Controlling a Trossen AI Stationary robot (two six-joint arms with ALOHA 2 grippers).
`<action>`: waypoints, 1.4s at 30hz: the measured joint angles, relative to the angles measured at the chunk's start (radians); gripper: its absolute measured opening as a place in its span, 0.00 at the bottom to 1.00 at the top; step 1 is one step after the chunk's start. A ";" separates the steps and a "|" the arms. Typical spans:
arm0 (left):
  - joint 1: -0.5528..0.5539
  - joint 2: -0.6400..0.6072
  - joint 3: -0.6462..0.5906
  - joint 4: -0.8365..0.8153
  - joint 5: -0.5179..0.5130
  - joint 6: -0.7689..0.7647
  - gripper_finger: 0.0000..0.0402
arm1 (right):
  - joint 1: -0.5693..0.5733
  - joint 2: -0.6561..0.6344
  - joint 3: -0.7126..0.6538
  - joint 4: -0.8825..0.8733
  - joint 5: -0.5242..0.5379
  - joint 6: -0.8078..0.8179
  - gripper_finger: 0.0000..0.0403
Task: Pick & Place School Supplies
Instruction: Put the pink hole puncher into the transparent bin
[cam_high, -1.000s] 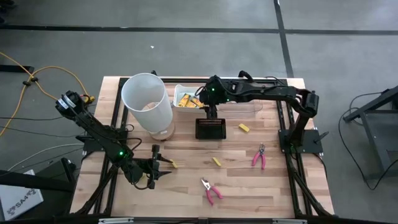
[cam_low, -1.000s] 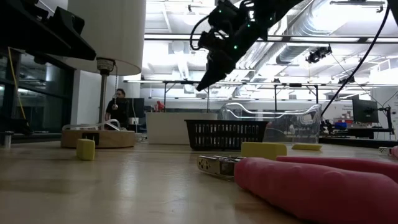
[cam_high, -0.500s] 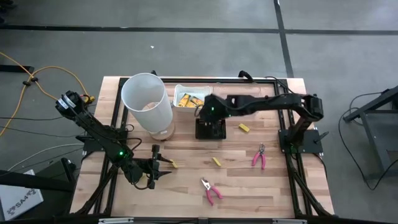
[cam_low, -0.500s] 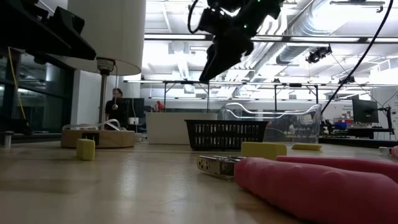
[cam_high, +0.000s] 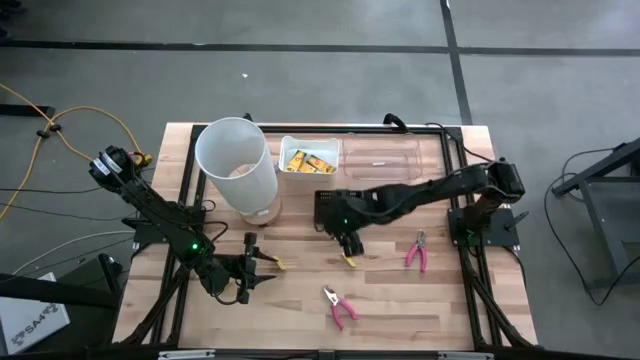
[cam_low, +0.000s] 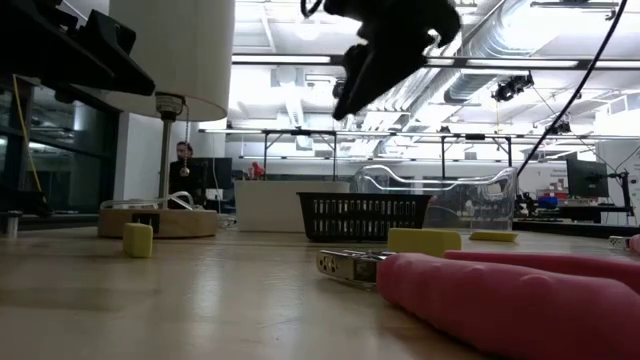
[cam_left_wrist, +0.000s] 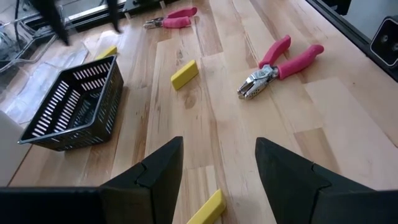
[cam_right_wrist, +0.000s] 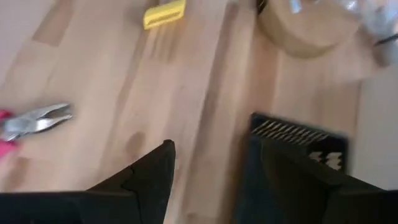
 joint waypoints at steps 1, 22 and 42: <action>0.000 0.000 0.000 0.000 0.000 0.000 0.48 | 0.018 0.000 0.000 -0.016 0.011 0.029 0.57; 0.000 0.000 0.000 0.008 0.000 0.000 0.48 | 0.295 0.114 -0.017 0.105 0.117 0.515 0.57; 0.000 0.000 0.000 0.038 0.000 0.000 0.48 | 0.431 0.180 -0.016 0.167 0.237 0.746 0.57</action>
